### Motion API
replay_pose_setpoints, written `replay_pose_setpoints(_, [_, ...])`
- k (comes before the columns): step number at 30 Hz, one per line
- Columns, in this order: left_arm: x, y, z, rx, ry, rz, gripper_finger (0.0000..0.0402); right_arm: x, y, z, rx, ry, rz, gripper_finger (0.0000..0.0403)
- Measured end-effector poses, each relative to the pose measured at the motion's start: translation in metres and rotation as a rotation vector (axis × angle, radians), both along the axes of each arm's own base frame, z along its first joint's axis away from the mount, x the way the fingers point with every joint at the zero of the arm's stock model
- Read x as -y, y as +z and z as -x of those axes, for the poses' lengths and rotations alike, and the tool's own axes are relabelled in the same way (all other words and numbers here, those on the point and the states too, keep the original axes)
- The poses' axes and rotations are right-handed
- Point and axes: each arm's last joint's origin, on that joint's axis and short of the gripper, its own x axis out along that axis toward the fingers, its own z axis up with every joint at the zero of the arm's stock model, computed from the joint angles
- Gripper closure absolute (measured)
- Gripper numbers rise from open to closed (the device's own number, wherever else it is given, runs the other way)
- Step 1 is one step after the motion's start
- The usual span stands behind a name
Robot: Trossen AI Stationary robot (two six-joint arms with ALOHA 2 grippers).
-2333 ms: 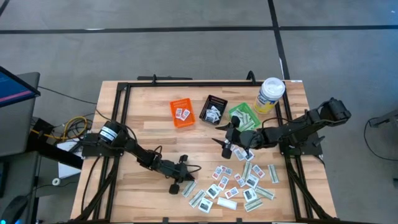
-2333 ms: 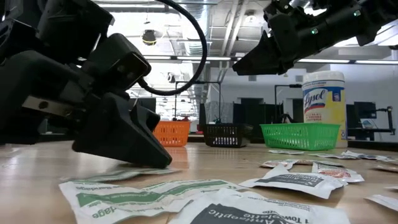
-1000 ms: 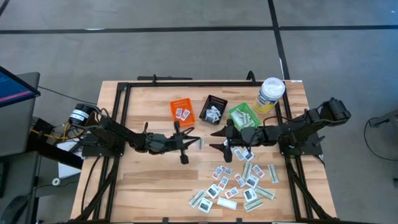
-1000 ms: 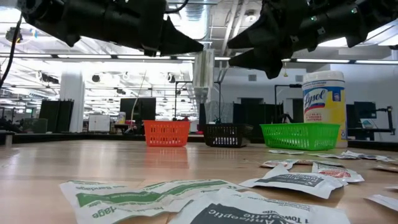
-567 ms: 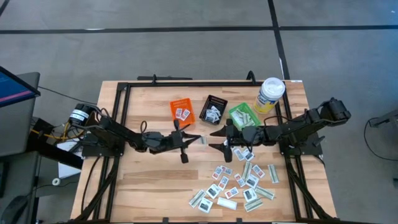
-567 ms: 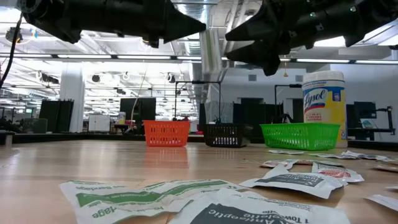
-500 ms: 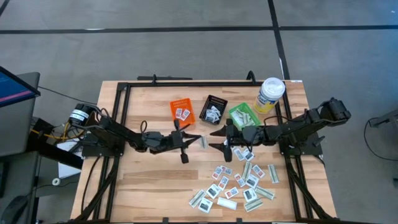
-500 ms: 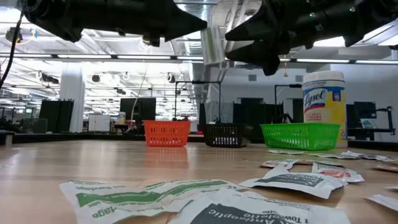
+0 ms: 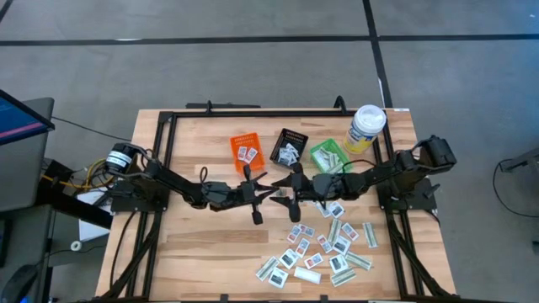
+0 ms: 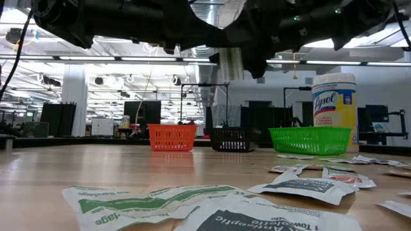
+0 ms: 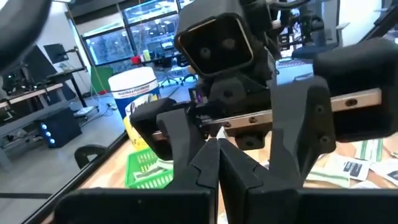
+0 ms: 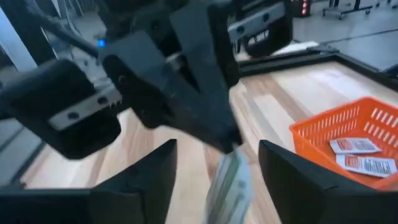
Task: Pick & Place First Aid Supplies
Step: Put the green bandage pack into the green basket
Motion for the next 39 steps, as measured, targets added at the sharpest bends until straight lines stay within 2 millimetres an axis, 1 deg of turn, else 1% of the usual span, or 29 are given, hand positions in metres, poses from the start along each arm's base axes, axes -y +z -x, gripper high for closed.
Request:
replay_pose_setpoints(2, [0.000,0.001,0.001,0.003,0.004,0.001,0.0397,-0.001,-0.001,-0.003,-0.037,0.003,0.010,0.0208])
replay_pose_setpoints(5, [0.000,0.001,0.001,0.003,0.008,0.002,0.0397,0.000,0.000,-0.001,-0.093,0.005,0.020,0.0255])
replay_pose_setpoints(12, [0.000,0.000,0.001,-0.007,0.009,-0.001,0.0397,0.004,0.010,0.010,-0.152,-0.004,0.031,0.0371])
replay_pose_setpoints(14, [0.000,0.000,0.000,-0.012,0.009,-0.002,0.0397,0.005,0.013,0.012,-0.161,-0.004,0.034,0.0394])
replay_pose_setpoints(18, [0.000,-0.001,0.000,-0.018,0.009,-0.004,0.0398,0.003,0.015,0.016,-0.181,0.005,0.038,0.0398])
replay_pose_setpoints(25, [0.000,-0.002,0.000,-0.029,0.006,-0.008,0.0395,0.004,0.012,0.016,-0.216,0.014,0.048,0.0401])
replay_pose_setpoints(30, [-0.001,-0.001,0.000,-0.018,0.011,-0.004,0.0394,0.011,-0.004,0.024,-0.388,-0.003,0.053,0.0401])
replay_pose_setpoints(32, [-0.001,-0.001,0.000,-0.017,0.013,-0.003,0.0394,0.018,-0.009,0.027,-0.454,-0.049,0.026,0.0402])
replay_pose_setpoints(34, [-0.002,-0.001,0.000,-0.016,0.012,0.004,0.0394,0.027,-0.014,0.031,-0.513,-0.132,0.007,0.0402])
replay_pose_setpoints(37, [0.000,-0.001,0.001,-0.012,0.004,0.033,0.0394,0.041,-0.011,0.038,-0.537,-0.281,-0.024,0.0402])
replay_pose_setpoints(39, [0.003,-0.002,0.001,-0.012,-0.017,0.086,0.0394,0.048,-0.005,0.045,-0.553,-0.338,-0.031,0.0402])
